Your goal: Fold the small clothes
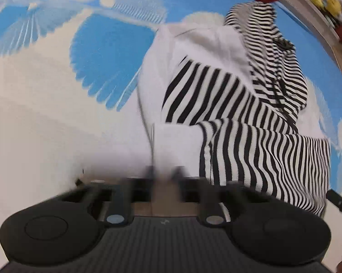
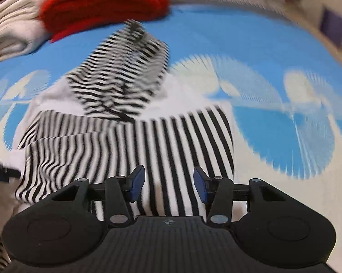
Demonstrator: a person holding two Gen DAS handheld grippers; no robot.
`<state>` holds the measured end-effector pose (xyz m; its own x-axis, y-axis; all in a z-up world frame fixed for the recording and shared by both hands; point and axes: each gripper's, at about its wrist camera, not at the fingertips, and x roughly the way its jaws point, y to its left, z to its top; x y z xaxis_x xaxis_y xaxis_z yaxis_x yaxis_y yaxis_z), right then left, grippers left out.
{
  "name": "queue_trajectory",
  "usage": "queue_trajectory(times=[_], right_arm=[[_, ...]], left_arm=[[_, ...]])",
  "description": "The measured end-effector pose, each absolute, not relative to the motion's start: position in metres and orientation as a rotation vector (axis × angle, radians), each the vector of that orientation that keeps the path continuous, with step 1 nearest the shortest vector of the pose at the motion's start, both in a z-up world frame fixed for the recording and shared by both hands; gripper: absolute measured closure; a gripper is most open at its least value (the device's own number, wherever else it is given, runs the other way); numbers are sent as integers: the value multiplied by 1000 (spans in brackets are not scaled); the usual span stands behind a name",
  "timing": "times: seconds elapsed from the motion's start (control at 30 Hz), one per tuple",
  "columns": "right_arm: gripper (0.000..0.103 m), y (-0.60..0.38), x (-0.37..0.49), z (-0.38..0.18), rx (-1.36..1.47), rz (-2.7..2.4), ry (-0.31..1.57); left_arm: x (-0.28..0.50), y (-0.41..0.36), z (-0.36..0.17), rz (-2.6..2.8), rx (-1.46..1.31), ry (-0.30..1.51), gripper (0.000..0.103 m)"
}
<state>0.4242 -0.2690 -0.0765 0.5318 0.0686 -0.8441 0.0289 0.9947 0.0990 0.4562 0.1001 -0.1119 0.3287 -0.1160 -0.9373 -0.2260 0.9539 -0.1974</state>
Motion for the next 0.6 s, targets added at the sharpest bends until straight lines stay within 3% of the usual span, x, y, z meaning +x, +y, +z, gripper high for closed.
queue_trajectory(times=[0.2,0.33,0.37,0.43,0.6], right_arm=[[49,-285,424,-101,162,-67,1083],[47,-302,425,-124,217,-166,1169],[40,-305,425,-127,234,-175,1175],[37,-307,426,-127,241,-190,1179],[41,-292,426,-106,199,-174,1091]], left_arm=[[452,97,-55,63,-173,959,99],[462,116,-92,178,-256,1169,97],[462,118,-95,183,-251,1187,97],[458,116,-87,192,-242,1147,96],[455,91,-88,57,-225,1119,88]])
